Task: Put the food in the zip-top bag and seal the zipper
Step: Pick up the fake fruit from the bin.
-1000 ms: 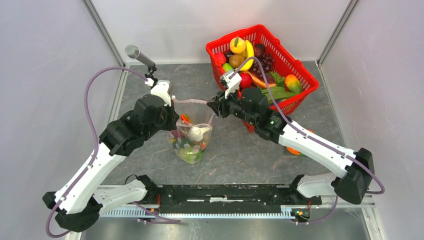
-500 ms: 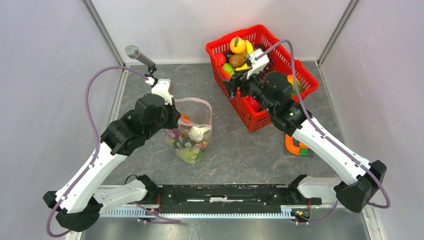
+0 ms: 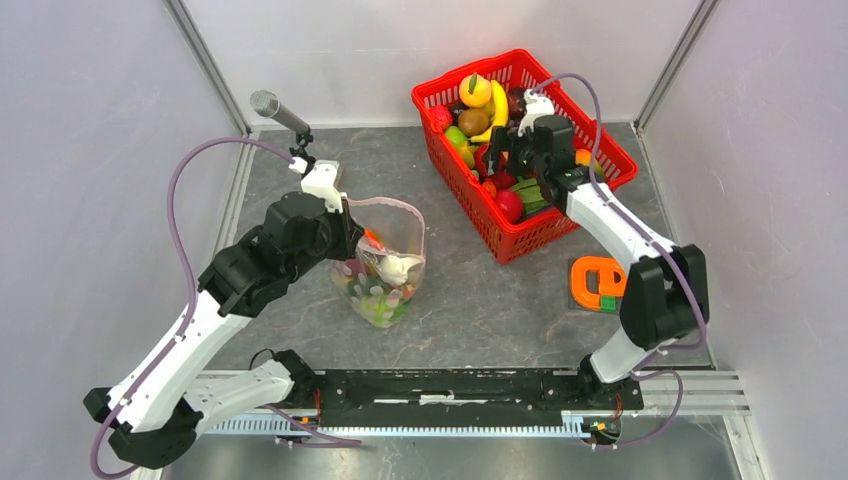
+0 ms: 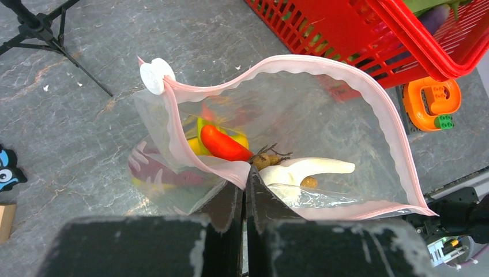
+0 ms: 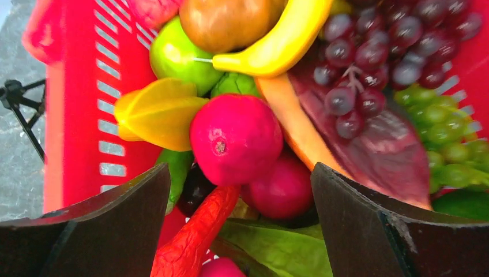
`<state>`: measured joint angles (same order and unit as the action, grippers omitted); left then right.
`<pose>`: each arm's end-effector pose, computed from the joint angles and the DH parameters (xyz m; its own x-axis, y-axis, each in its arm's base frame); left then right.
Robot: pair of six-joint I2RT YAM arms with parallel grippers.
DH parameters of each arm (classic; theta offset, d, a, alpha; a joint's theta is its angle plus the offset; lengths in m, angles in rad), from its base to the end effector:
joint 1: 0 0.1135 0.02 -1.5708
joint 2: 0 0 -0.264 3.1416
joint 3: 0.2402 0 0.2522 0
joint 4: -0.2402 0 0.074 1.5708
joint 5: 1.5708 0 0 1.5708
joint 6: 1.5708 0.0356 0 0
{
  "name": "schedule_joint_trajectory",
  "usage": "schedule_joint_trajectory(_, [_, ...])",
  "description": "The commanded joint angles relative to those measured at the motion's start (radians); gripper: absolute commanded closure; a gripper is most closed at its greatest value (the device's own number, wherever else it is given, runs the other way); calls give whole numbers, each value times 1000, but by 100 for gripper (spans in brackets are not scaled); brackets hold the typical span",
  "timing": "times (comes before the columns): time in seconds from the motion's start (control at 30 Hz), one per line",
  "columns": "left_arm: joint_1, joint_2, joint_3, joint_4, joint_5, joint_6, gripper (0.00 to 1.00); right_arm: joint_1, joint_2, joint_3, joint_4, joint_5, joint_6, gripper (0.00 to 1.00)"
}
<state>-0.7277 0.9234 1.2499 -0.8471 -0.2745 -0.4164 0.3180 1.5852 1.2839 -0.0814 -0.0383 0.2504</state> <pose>0.1315 -0.1042 0.4056 -0.5276 -0.0514 -0.8479 0.2747 0.9342 -0.2276 0.3578 0.1192 0.3212 -0.4294 0.1193 -0.8952 -0.2475 0.9377 0.2437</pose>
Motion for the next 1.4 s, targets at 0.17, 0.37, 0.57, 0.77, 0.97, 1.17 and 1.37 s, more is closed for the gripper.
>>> schedule_joint_trajectory(0.17, [5, -17, -10, 86, 37, 33, 98, 1, 112, 119, -9, -102, 42, 7])
schedule_joint_trajectory(0.37, [5, -15, -14, 89, 42, 30, 98, -4, 160, 143, -18, -105, 31, 6])
schedule_joint_trajectory(0.57, [5, -14, -12, 89, 53, 26, 98, -5, 210, 196, -72, -91, 25, 9])
schedule_joint_trajectory(0.77, [5, -24, -20, 92, 53, 21, 98, -4, 198, 190, -104, -33, -12, 6])
schedule_joint_trajectory(0.97, [5, -21, -21, 97, 62, 18, 98, -6, 227, 209, -119, -76, -24, 20])
schedule_joint_trajectory(1.17, [5, -34, -28, 97, 61, 14, 98, -6, 32, -16, 167, -66, 41, 43])
schedule_joint_trajectory(1.37, [5, -34, -36, 103, 66, 10, 98, -8, -124, -159, 291, -21, 48, 47])
